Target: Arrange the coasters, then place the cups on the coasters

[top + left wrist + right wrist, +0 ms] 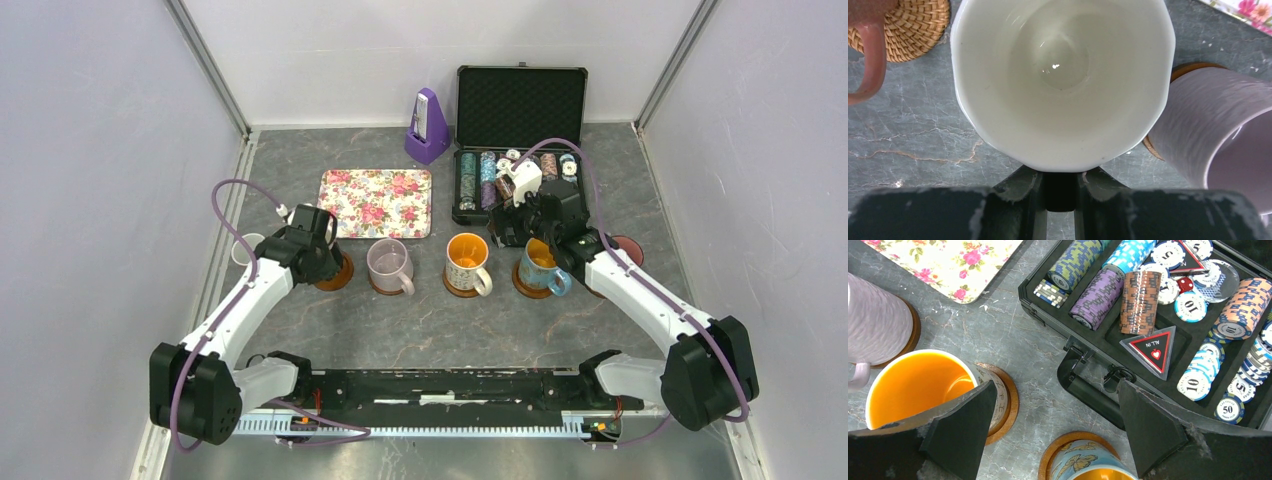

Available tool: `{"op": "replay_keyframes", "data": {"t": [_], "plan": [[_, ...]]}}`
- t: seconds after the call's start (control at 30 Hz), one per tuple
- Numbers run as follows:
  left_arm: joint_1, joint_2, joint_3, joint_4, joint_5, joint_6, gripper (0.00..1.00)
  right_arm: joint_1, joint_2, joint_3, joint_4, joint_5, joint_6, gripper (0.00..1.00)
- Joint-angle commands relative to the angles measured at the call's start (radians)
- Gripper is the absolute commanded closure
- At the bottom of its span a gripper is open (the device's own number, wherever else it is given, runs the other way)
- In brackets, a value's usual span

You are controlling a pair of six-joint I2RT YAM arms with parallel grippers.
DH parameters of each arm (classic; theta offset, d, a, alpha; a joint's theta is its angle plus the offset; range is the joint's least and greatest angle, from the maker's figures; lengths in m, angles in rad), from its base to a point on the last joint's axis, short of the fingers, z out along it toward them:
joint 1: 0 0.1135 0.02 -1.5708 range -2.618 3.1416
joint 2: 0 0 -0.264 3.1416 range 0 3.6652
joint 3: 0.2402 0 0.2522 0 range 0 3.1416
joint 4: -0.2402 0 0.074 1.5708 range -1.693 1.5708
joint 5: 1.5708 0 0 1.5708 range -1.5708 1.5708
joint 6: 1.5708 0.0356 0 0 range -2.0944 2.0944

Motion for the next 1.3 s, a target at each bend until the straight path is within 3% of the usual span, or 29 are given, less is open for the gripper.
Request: {"op": "replay_keyframes", "data": {"t": [0.0, 0.27, 0.33, 0.4, 0.57, 0.8, 0.93, 1.03, 1.13, 1.27], "plan": [[-0.005, -0.028, -0.005, 0.086, -0.043, -0.006, 0.97, -0.003, -0.012, 0.015, 0.011, -0.022, 0.006, 0.02], [-0.005, -0.013, -0.018, 0.102, -0.051, -0.022, 0.95, -0.003, -0.017, 0.011, 0.008, -0.029, 0.006, 0.02], [-0.005, -0.014, -0.021, 0.101, -0.052, -0.022, 0.90, -0.003, -0.015, 0.014, 0.005, -0.029, 0.005, 0.02], [-0.005, -0.015, -0.021, 0.097, -0.050, -0.021, 0.78, -0.003, -0.015, 0.014, 0.004, -0.029, 0.003, 0.02], [-0.005, -0.014, -0.014, 0.075, -0.041, -0.018, 0.67, -0.003, -0.017, 0.012, 0.003, -0.030, 0.003, 0.02], [-0.006, -0.008, 0.006, 0.051, -0.027, -0.021, 0.60, -0.003, -0.020, 0.005, 0.002, -0.030, 0.005, 0.02], [-0.007, -0.008, 0.021, 0.036, -0.015, -0.014, 0.38, -0.003, -0.020, 0.005, 0.002, -0.029, 0.004, 0.02], [-0.007, -0.010, 0.036, 0.014, -0.020, -0.012, 0.30, -0.003, -0.020, 0.005, 0.004, -0.029, 0.005, 0.02], [-0.007, -0.024, 0.047, -0.006, -0.006, -0.009, 0.15, -0.003, -0.019, 0.005, 0.004, -0.029, 0.004, 0.02], [-0.007, -0.043, 0.059, -0.029, 0.012, 0.016, 0.05, -0.003, -0.021, 0.005, -0.002, -0.029, -0.002, 0.02]]}}
